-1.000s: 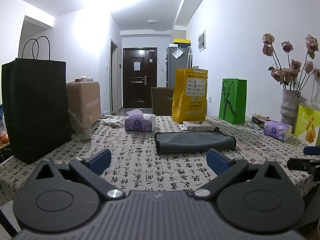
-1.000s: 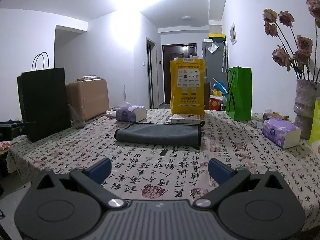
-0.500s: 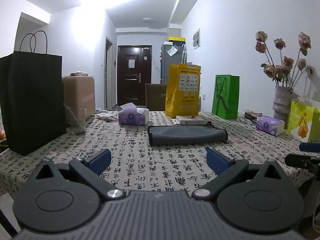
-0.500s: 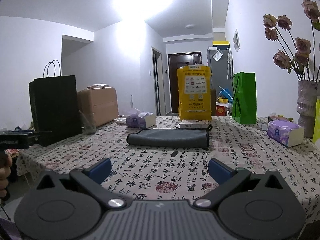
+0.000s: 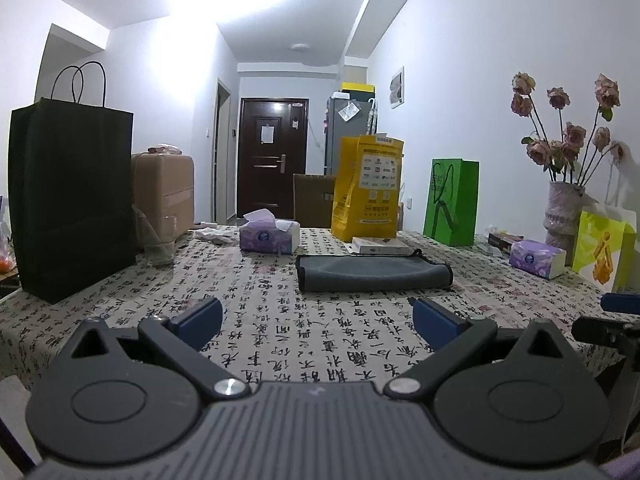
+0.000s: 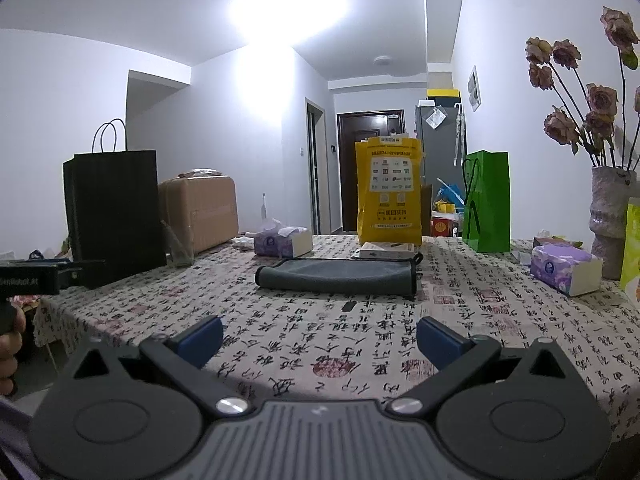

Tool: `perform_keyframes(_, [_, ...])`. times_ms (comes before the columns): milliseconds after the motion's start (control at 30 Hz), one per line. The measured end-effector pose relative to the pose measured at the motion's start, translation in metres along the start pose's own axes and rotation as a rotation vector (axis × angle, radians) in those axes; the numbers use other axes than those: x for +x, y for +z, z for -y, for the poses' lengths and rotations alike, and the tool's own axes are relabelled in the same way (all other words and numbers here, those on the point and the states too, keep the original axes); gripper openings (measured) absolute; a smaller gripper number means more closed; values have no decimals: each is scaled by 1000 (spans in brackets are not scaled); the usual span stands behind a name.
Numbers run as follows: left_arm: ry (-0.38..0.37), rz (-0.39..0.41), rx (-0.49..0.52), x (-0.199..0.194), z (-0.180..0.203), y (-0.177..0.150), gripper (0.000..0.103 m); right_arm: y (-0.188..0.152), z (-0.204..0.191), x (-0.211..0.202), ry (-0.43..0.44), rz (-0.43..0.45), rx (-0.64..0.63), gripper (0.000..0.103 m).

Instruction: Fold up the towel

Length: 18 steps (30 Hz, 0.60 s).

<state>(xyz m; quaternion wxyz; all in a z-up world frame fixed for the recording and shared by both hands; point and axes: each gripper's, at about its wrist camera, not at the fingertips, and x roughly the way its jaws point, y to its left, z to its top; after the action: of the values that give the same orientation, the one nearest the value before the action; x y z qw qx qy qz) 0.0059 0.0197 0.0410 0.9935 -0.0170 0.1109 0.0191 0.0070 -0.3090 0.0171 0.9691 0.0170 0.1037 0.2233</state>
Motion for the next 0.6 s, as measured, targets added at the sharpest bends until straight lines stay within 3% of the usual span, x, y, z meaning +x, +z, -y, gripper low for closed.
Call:
perform_keyframes(233, [-9, -16, 14, -6, -1, -13, 103, -13, -14, -5, 18, -18, -2, 103])
perform_keyframes(600, [-33, -102, 12, -11, 6, -37, 103, -25, -18, -14, 24, -50, 42, 103])
